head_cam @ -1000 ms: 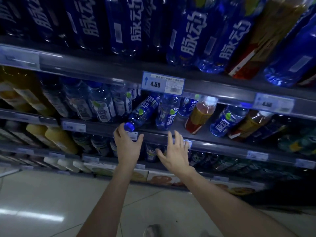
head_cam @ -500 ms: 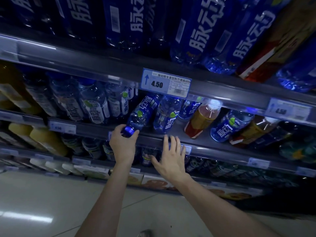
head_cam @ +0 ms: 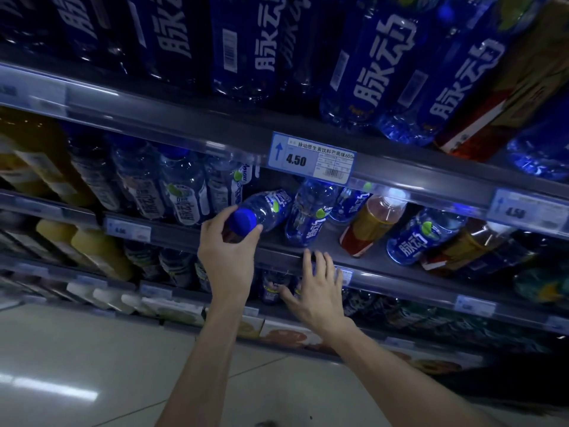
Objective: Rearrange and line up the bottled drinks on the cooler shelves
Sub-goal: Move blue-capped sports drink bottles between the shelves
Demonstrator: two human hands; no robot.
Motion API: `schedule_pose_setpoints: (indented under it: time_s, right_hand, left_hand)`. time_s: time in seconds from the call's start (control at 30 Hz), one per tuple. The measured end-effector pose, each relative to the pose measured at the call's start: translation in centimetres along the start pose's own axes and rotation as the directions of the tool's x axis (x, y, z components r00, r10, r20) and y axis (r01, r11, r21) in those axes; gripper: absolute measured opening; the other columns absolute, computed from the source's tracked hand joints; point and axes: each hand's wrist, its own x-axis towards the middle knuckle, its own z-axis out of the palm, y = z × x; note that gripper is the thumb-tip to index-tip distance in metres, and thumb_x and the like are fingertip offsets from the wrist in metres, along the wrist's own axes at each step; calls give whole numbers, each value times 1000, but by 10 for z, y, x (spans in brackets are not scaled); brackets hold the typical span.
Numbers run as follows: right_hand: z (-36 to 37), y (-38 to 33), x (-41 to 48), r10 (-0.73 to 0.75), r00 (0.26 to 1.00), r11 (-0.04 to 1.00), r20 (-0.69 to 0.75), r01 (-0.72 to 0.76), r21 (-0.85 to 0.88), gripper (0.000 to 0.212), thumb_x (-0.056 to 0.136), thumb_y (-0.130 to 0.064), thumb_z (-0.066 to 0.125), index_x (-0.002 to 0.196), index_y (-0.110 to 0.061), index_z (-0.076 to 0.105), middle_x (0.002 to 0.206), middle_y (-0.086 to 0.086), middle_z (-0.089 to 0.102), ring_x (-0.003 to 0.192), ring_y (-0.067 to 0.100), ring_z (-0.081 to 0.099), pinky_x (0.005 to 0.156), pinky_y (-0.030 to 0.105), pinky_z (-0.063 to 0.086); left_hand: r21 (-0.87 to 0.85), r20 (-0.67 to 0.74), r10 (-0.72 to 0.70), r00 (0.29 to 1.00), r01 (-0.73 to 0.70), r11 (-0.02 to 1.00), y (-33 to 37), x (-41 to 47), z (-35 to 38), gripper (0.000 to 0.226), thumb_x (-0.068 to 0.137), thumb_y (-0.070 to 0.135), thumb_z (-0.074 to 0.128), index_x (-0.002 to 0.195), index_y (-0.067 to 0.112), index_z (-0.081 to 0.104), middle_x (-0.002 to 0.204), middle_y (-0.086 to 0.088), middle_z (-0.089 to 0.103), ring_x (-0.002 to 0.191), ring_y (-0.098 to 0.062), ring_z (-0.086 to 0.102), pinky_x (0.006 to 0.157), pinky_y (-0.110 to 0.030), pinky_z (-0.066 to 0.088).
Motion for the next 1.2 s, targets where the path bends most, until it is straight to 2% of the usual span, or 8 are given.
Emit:
schedule_pose_setpoints:
  time_s: [0.13,0.37,0.5,0.63,0.83,1.0,1.13,1.2]
  right_hand:
    - [0,1,0,-8,1000,1000,-4,8,4,97,79,-78,24,154,-20,5,161,6,10,148,26,-3,115,56,9]
    - [1,2,-2,-10,1000,1000,9,10,-16,100,76,-80,17,154,-19,3,162,6,7,149,26,-5,116,55,8]
    - [-2,3,-1,-12,999,1000,34,12,-17,104,72,-84,10,155,-21,1,163,3,3,149,23,-8,116,55,7]
    - [-3,6,-2,-34,999,999,33,34,-26,101,74,-81,13,155,-21,0,162,2,3,149,23,-8,116,54,7]
    - [-3,11,-3,-70,997,995,29,72,-71,94,82,-71,31,154,-20,-1,162,3,4,149,25,-5,117,53,7]
    - [-5,11,-5,-77,997,993,30,79,-87,93,85,-68,34,155,-19,-3,163,3,1,149,25,-6,117,52,6]
    - [-6,10,-5,-78,996,993,43,82,-85,94,85,-67,37,155,-19,-5,163,5,0,149,26,-7,118,52,6]
    - [-7,10,-5,-82,996,993,46,85,-81,94,85,-66,37,155,-19,-6,163,5,0,149,26,-7,118,52,6]
  left_hand:
    - [-8,-23,61,998,-62,998,21,4,-2,49,72,26,84,116,24,63,109,9,59,94,1,56,86,-7,43]
    - [8,68,243,968,-244,970,35,1,8,51,73,26,82,120,18,63,116,3,61,106,-13,58,93,-22,46]
    - [5,67,316,946,-318,948,33,6,23,52,76,23,80,121,10,59,116,4,53,104,-11,55,92,-13,42]
    - [89,98,380,920,-389,917,23,12,37,57,74,17,82,121,-1,55,124,-12,51,115,-20,52,101,-16,39]
    - [71,103,271,957,-279,958,10,38,48,70,74,29,81,132,8,49,128,-12,50,120,-20,47,101,-14,31]
    - [127,179,308,934,-332,935,-6,33,51,81,76,23,80,143,10,36,138,-15,44,132,-26,39,105,-18,27]
    - [80,236,198,952,-222,972,-20,39,45,93,74,25,82,146,25,23,138,8,37,128,4,33,104,-10,27]
    - [126,277,127,952,-167,978,-27,39,42,80,75,24,79,139,20,31,134,2,42,124,-7,42,100,-17,35]
